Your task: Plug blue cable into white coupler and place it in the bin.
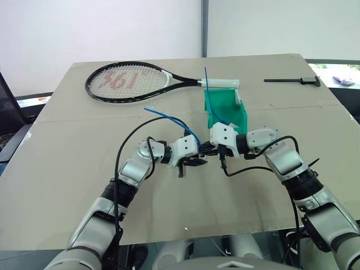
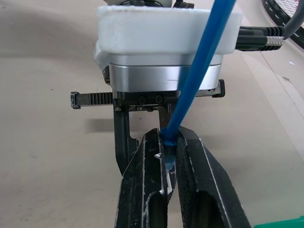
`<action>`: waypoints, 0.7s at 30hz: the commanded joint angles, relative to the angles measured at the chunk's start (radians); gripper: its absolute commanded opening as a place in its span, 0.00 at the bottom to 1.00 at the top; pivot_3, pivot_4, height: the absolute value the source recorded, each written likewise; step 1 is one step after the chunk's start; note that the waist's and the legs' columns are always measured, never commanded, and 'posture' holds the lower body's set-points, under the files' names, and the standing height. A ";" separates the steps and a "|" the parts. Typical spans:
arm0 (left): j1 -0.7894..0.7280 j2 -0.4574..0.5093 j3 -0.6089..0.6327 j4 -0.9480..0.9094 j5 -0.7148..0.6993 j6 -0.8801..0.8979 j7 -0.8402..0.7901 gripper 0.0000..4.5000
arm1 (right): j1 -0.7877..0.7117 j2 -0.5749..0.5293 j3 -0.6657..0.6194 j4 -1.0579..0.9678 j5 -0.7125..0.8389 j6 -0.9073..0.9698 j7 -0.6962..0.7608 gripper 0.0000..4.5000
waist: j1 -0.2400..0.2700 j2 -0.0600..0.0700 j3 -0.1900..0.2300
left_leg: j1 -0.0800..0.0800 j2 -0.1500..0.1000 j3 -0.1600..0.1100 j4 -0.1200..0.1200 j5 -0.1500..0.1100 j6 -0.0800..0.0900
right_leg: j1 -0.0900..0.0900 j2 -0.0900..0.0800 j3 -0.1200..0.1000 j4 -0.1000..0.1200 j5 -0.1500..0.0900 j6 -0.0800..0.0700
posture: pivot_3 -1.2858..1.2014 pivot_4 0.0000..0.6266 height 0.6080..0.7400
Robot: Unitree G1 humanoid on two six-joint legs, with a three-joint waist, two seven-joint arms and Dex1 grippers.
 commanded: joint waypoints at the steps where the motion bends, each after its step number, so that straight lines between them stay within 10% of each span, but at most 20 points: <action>1: -0.013 -0.010 0.007 -0.013 -0.007 -0.021 -0.004 0.08 | 0.068 -0.037 0.097 0.068 -0.075 0.063 0.034 0.00 | 0.000 0.000 0.000 | 0.000 0.000 0.000 0.000 0.000 0.000 | 0.000 0.000 0.000 0.000 0.000 0.000 | 0.52 0.24 1.00; 21: -0.055 -0.016 0.015 0.106 0.007 -0.090 -0.034 0.08 | 0.000 -0.058 -0.024 -0.018 0.050 0.192 0.061 0.00 | 0.003 0.001 0.000 | -0.002 0.000 -0.001 0.000 0.000 0.000 | -0.001 -0.001 -0.001 -0.001 -0.001 0.001 | 0.52 0.24 1.00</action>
